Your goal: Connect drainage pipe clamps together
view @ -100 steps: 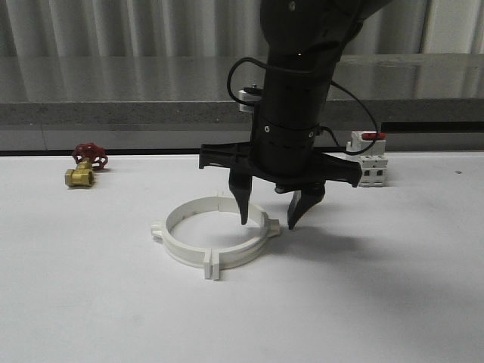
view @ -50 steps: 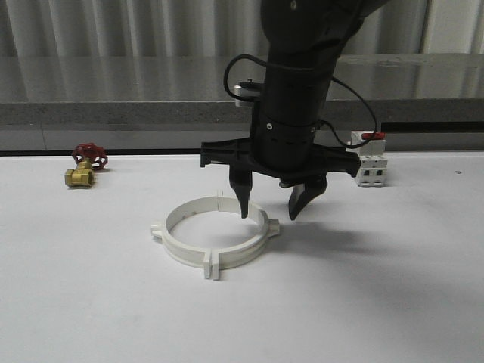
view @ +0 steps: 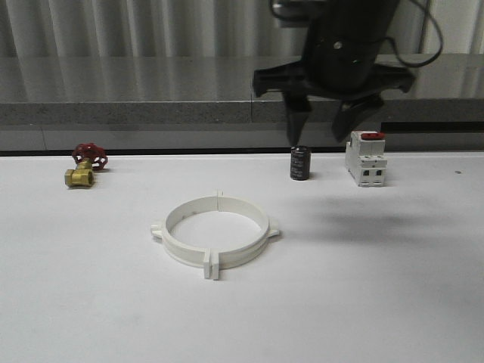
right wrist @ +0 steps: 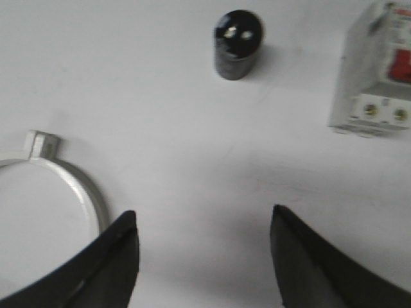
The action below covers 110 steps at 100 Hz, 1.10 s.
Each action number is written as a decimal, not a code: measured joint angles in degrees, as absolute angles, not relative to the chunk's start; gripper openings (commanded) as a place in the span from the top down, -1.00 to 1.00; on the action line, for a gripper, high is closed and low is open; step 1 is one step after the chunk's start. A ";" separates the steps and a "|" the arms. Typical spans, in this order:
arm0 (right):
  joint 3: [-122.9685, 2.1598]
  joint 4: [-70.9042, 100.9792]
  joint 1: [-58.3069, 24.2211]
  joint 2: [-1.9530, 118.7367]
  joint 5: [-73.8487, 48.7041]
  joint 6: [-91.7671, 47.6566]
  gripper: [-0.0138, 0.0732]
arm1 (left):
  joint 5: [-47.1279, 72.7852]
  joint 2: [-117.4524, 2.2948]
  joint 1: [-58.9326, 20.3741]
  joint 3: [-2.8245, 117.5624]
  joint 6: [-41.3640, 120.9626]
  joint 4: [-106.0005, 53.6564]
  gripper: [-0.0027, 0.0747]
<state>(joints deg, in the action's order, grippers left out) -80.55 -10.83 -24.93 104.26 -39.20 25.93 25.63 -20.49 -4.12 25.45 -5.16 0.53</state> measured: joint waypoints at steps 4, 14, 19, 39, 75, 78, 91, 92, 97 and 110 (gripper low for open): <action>-79.14 -10.86 -23.55 102.14 -38.96 25.63 -0.37 | 25.63 -20.49 -4.12 25.45 -5.16 0.53 0.98; -75.13 -11.97 -20.24 96.74 -38.14 25.35 -0.37 | 25.63 -20.49 -4.12 25.45 -5.16 0.53 0.98; -72.80 -12.78 -18.57 93.53 -37.89 25.25 -0.37 | 25.63 -20.49 -4.12 25.45 -5.16 0.53 0.98; -61.48 -14.69 -14.13 81.73 -37.79 25.20 -0.37 | 25.63 -20.49 -4.12 25.45 -5.16 0.53 0.98; -44.58 -16.59 -13.85 56.59 -37.73 24.87 -0.37 | 25.63 -20.49 -4.12 25.45 -5.16 0.53 0.98; -43.53 -16.62 -13.85 54.62 -38.11 24.87 -0.37 | 25.63 -20.49 -4.12 25.45 -5.16 0.53 0.98; -38.83 -17.09 -13.85 45.97 -40.37 24.97 -0.37 | 25.63 -20.49 -4.12 25.45 -5.16 0.53 0.98; -38.60 -17.10 -13.85 45.04 -40.72 24.97 -0.37 | 25.63 -20.49 -4.12 25.45 -5.16 0.53 0.98; -36.96 -17.24 -13.85 41.73 -42.17 24.97 -0.37 | 25.63 -20.49 -4.12 25.45 -5.16 0.53 0.98; -34.71 -17.61 -13.85 33.27 -46.30 24.97 -0.36 | 25.63 -20.49 -4.12 25.45 -5.16 0.53 0.98</action>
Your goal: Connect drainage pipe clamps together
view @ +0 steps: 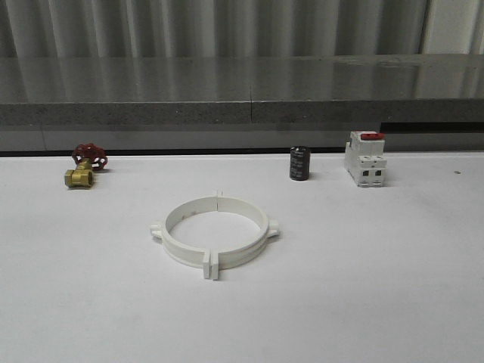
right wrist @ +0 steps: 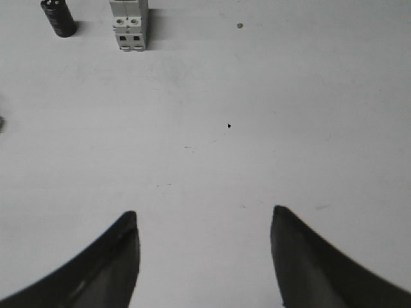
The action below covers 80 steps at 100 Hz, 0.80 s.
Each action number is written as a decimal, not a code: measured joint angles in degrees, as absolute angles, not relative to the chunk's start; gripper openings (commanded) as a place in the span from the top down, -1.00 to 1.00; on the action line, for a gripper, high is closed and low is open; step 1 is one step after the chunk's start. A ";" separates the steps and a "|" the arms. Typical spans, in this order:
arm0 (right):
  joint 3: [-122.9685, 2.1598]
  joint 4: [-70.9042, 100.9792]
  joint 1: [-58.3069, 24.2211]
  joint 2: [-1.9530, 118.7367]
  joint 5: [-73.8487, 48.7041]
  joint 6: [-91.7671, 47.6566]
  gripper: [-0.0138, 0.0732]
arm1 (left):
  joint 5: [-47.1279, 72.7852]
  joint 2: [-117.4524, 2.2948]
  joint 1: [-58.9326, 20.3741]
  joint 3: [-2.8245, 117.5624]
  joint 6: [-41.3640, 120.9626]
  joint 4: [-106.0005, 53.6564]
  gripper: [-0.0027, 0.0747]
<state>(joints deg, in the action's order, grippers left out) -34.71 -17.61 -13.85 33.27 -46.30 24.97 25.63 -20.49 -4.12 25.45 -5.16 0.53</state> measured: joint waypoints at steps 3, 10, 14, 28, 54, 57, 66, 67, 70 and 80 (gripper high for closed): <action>-34.37 -17.88 -13.85 31.70 -47.07 24.97 -0.36 | 25.63 -20.49 -4.12 25.45 -5.16 0.53 0.98; -33.63 -18.30 -13.85 28.19 -48.97 24.97 -0.36 | 25.63 -20.49 -4.12 25.45 -5.16 0.53 0.98; -33.38 -18.57 -13.85 26.37 -49.83 24.97 -0.36 | 25.63 -20.49 -4.12 25.45 -5.16 0.53 0.98; -33.13 -19.16 -13.85 22.09 -51.99 24.97 -0.13 | 25.63 -20.49 -4.12 25.45 -5.16 0.53 0.98; -33.13 -20.26 -13.85 20.83 -52.39 24.97 0.83 | 25.63 -20.49 -4.12 25.45 -5.16 0.53 0.98; -33.13 -20.26 -13.85 20.83 -52.39 24.97 0.83 | 25.63 -20.49 -4.12 25.45 -5.16 0.53 0.98; -33.10 -20.35 -13.85 20.83 -52.39 24.97 0.84 | 25.63 -20.49 -4.12 25.45 -5.16 0.53 0.98; -33.10 -20.35 -13.85 20.83 -52.39 24.97 0.84 | 25.63 -20.49 -4.12 25.45 -5.16 0.53 0.98; -33.10 -20.39 -13.85 20.83 -52.39 24.97 0.84 | 25.63 -20.49 -4.12 25.45 -5.16 0.53 0.98; -33.10 -20.48 -13.85 20.83 -52.39 24.97 0.84 | 25.63 -20.49 -4.12 25.45 -5.16 0.53 0.98</action>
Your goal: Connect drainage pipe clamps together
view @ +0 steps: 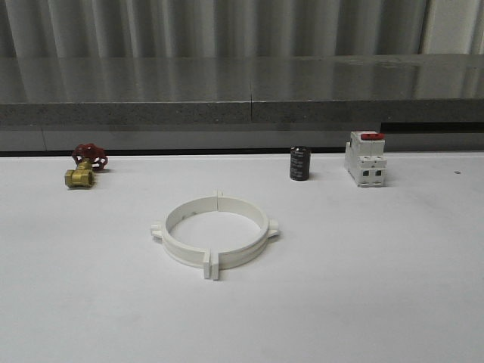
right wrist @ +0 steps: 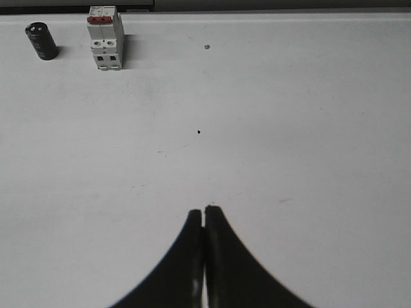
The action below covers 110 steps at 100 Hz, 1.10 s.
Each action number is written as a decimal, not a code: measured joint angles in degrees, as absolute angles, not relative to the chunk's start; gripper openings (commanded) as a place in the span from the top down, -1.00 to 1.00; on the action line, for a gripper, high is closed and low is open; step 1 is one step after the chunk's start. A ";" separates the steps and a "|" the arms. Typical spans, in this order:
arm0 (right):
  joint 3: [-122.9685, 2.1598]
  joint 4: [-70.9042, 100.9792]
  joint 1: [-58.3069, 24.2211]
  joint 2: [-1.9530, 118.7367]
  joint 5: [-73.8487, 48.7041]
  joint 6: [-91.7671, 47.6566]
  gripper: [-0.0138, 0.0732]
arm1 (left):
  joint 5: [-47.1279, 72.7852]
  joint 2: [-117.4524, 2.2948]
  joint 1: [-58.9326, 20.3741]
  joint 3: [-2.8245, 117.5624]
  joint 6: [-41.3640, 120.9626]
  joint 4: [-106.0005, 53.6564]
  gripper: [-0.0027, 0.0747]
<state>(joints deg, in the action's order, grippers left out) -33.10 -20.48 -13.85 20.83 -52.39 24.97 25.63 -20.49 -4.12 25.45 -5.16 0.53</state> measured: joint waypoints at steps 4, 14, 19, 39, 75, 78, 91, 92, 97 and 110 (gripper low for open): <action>-33.10 -20.48 -13.85 20.83 -52.39 24.97 0.84 | 25.63 -20.49 -4.12 25.45 -5.16 0.53 0.98; -33.10 -20.48 -13.85 20.83 -52.39 24.97 0.84 | 25.63 -20.49 -4.12 25.45 -5.16 0.53 0.98; -33.10 -20.48 -13.85 20.83 -52.39 24.97 0.84 | 25.63 -20.49 -4.12 25.45 -5.16 0.53 0.98; -33.10 -20.48 -13.85 20.83 -52.39 24.97 0.84 | 25.63 -20.49 -4.12 25.45 -5.16 0.53 0.98; -30.99 -20.48 -13.85 19.78 -50.16 24.97 0.84 | 25.63 -20.49 -4.12 25.45 -5.16 0.53 0.98; -30.35 -20.48 -13.85 19.22 -49.66 24.97 0.84 | 25.63 -20.49 -4.12 25.45 -5.16 0.53 0.98; -27.09 -20.26 -13.85 15.70 -46.64 24.97 0.84 | 25.63 -20.49 -4.12 25.45 -5.16 0.53 0.98; -26.75 -20.26 -13.85 15.51 -46.40 24.97 0.84 | 25.63 -20.49 -4.12 25.45 -5.16 0.53 0.98; -25.56 -20.26 -13.85 14.18 -44.43 24.97 0.84 | 25.63 -20.49 -4.12 25.45 -5.16 0.53 0.98; -22.34 -20.17 -13.85 11.13 -37.44 24.97 0.84 | 25.63 -20.49 -4.12 25.45 -5.16 0.53 0.98</action>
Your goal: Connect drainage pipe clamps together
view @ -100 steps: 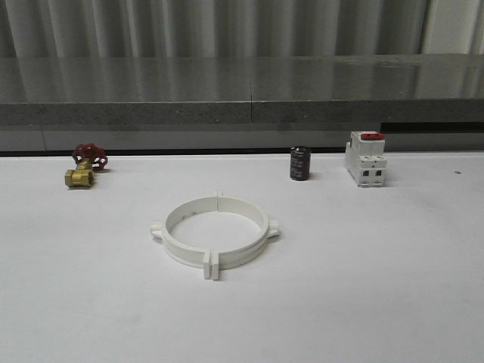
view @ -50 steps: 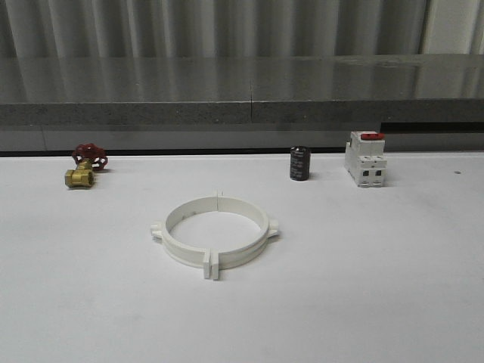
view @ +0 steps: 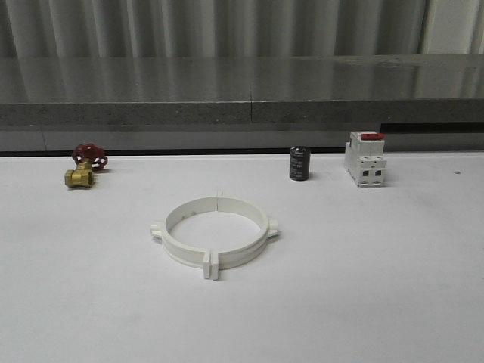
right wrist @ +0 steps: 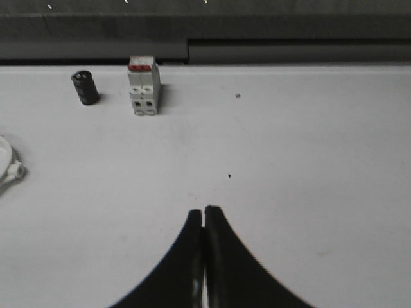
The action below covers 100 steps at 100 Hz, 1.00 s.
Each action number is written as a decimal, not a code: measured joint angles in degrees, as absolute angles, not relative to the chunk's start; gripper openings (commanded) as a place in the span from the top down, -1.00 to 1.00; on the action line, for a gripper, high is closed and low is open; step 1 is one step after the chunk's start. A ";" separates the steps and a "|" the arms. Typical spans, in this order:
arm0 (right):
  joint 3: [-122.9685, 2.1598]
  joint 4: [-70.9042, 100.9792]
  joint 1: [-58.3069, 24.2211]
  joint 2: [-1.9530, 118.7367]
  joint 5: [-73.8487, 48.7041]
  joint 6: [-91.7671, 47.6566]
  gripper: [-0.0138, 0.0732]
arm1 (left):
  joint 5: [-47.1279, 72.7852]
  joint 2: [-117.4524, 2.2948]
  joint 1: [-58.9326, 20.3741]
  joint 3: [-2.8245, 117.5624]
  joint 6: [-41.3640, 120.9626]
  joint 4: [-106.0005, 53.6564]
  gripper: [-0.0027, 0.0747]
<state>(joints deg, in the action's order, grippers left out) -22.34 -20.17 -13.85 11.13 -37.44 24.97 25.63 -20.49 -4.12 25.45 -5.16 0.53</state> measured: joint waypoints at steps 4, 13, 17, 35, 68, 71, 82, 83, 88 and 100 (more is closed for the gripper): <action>-21.84 -20.17 -13.85 9.87 -35.93 24.97 0.84 | 25.63 -20.49 -4.12 25.45 -5.16 0.53 0.98; -20.91 -20.14 -13.85 7.16 -34.42 24.87 0.84 | 25.63 -20.49 -4.12 25.45 -5.16 0.53 0.98; -20.59 -19.90 -13.56 6.01 -33.95 24.87 0.84 | 25.63 -20.49 -4.12 25.45 -5.16 0.53 0.98; -19.05 -12.89 -9.59 2.72 -33.32 17.13 0.84 | 25.63 -20.49 -4.12 25.45 -5.16 0.53 0.98; -12.61 1.91 -0.05 0.81 -25.82 3.63 0.84 | 25.63 -20.49 -4.12 25.45 -5.16 0.53 0.98; -11.92 2.42 0.07 0.81 -24.83 3.40 0.84 | 25.63 -20.49 -4.12 25.45 -5.16 0.53 0.98; -8.97 3.76 0.07 0.18 -21.33 3.28 0.84 | 25.63 -20.49 -4.12 25.45 -5.16 0.53 0.98; -8.77 3.77 0.07 0.00 -21.12 3.24 0.84 | 25.63 -20.49 -4.12 25.45 -5.16 0.53 0.98; -7.34 4.17 0.07 -0.40 -19.67 3.13 0.84 | 25.63 -20.49 -4.12 25.45 -5.16 0.53 0.98; -3.97 4.55 0.07 -0.64 -17.02 3.10 0.84 | 25.63 -20.49 -4.12 25.45 -5.16 0.53 0.98</action>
<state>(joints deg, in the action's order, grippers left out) -3.97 4.55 0.07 -0.64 -17.02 3.10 25.63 -20.49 -4.12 25.45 -5.16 0.53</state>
